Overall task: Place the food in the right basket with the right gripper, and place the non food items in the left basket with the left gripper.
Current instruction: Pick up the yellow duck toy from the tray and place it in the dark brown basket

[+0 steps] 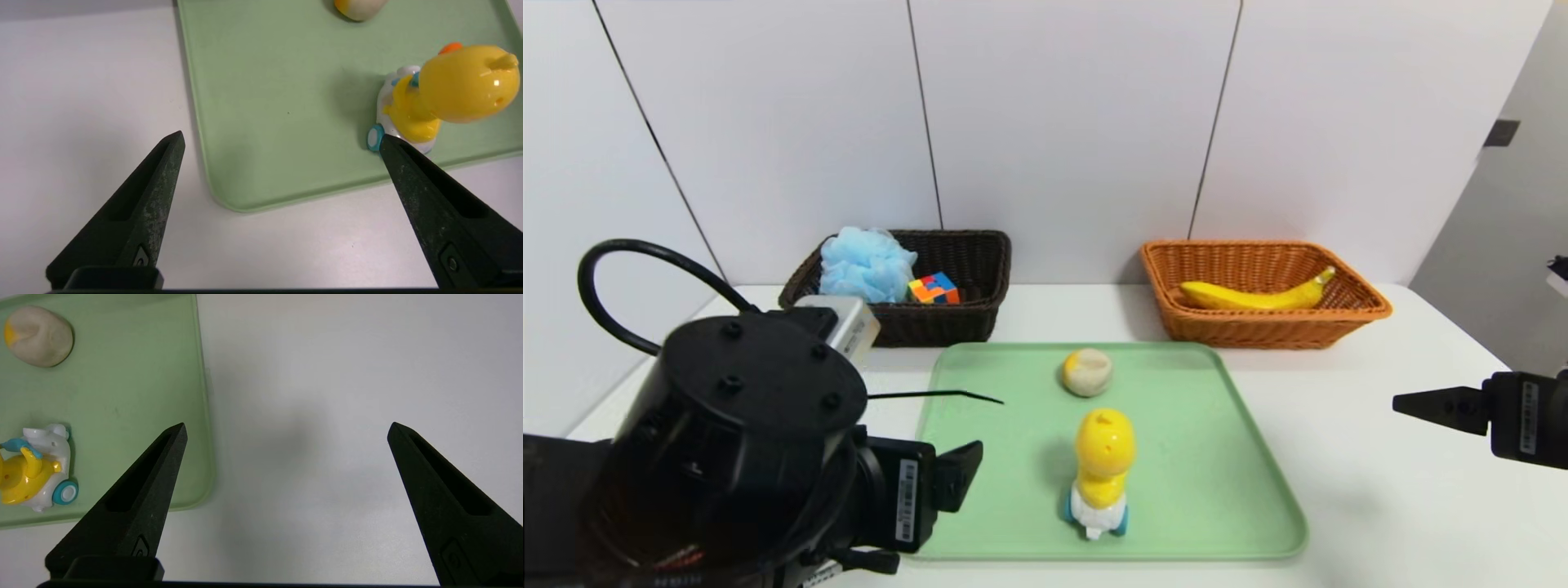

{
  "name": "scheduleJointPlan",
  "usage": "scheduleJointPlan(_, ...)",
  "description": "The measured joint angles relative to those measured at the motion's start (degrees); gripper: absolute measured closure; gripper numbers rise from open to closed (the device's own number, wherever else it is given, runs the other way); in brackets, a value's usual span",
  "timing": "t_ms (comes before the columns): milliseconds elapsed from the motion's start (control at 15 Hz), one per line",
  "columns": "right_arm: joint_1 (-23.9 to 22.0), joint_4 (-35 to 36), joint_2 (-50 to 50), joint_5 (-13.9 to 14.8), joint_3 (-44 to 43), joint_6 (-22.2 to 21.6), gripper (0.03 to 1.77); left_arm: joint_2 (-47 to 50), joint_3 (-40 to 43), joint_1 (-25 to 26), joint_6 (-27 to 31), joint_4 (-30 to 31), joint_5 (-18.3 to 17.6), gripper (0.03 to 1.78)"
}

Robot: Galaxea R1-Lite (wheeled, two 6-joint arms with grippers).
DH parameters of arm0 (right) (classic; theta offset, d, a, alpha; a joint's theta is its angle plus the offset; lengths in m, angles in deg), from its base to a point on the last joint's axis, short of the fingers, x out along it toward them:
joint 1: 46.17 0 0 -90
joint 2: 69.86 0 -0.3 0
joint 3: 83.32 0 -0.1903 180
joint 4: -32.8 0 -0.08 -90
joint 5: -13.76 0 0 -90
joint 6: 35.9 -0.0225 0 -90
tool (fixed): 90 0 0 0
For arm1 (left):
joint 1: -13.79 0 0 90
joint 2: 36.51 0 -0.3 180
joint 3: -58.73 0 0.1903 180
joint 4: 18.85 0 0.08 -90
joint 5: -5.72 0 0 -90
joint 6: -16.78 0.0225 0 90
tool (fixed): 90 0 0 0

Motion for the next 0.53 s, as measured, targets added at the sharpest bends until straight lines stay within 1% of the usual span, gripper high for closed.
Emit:
scheduleJointPlan(133,-0.21,0.07,-0.13,0.00,0.45,-0.13,0.11,-1.84,0.34,-2.43,-1.84,0.71,1.82,0.12)
scheduleJointPlan(333,-0.50,0.07,-0.20,-0.07,0.61,-1.22,0.11,-5.38,0.74,-5.44,-3.63,3.50,5.07,0.12)
scheduleJointPlan(533,-0.67,0.05,-0.22,-0.38,0.91,-1.29,0.11,-8.55,1.00,-10.75,-6.85,4.18,6.86,0.12)
